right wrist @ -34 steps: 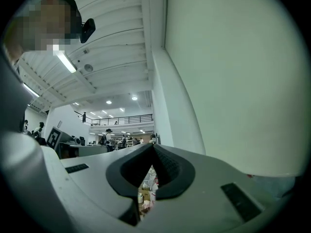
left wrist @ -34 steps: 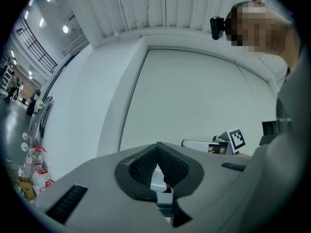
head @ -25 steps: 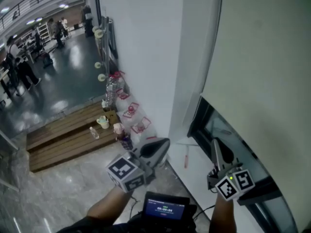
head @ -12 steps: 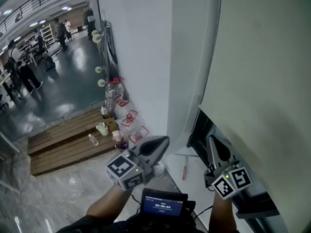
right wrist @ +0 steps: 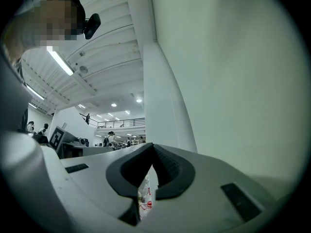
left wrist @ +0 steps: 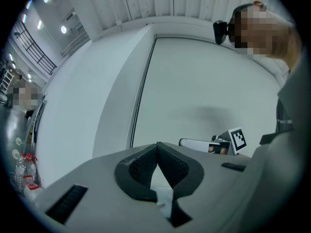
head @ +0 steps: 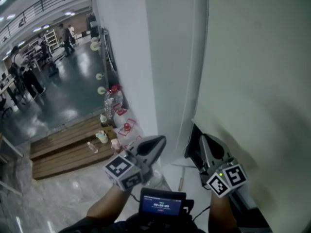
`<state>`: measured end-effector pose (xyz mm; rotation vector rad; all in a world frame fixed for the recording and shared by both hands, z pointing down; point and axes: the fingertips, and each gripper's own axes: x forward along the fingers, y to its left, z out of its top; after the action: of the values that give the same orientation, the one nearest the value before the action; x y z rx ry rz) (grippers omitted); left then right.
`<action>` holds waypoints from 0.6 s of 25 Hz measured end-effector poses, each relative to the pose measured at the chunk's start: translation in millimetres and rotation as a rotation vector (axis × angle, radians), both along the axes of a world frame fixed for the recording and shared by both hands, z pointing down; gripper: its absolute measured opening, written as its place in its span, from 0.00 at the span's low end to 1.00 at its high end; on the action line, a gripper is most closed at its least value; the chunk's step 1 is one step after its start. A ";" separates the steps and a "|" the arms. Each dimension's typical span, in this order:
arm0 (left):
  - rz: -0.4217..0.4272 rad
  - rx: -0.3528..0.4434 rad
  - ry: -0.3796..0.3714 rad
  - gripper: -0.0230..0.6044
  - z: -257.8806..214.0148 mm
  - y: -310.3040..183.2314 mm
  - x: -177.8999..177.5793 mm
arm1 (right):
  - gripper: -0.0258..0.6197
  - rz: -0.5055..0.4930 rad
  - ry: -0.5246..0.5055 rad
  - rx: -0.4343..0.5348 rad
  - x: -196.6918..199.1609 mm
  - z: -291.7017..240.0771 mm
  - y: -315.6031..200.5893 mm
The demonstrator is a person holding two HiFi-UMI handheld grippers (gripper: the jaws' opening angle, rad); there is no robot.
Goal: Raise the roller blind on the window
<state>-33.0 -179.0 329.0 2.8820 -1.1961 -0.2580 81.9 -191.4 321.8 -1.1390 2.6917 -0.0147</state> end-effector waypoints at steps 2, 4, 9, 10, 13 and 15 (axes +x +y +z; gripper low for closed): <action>-0.017 -0.001 -0.002 0.03 -0.4 -9.5 3.8 | 0.07 -0.012 0.004 -0.002 1.1 -1.3 -13.3; -0.032 -0.002 -0.003 0.03 -3.7 -15.6 11.1 | 0.08 -0.021 0.011 0.009 4.6 -7.3 -23.8; -0.055 -0.021 -0.042 0.03 -8.3 -34.1 24.6 | 0.08 -0.035 0.009 0.017 9.1 -21.2 -48.6; -0.057 -0.024 -0.053 0.03 -6.3 -40.1 23.9 | 0.08 -0.035 0.012 0.016 6.6 -20.6 -55.1; -0.064 -0.030 -0.074 0.03 -1.4 -57.5 21.1 | 0.14 -0.039 0.036 0.018 -4.3 -19.0 -76.5; -0.070 -0.055 -0.080 0.03 2.5 -63.9 19.2 | 0.15 -0.029 0.045 0.021 -10.5 -21.4 -91.1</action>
<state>-13.8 -242.8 331.5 2.8321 -1.2963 -0.1098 71.4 -282.5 300.4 -1.1073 2.7415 0.0346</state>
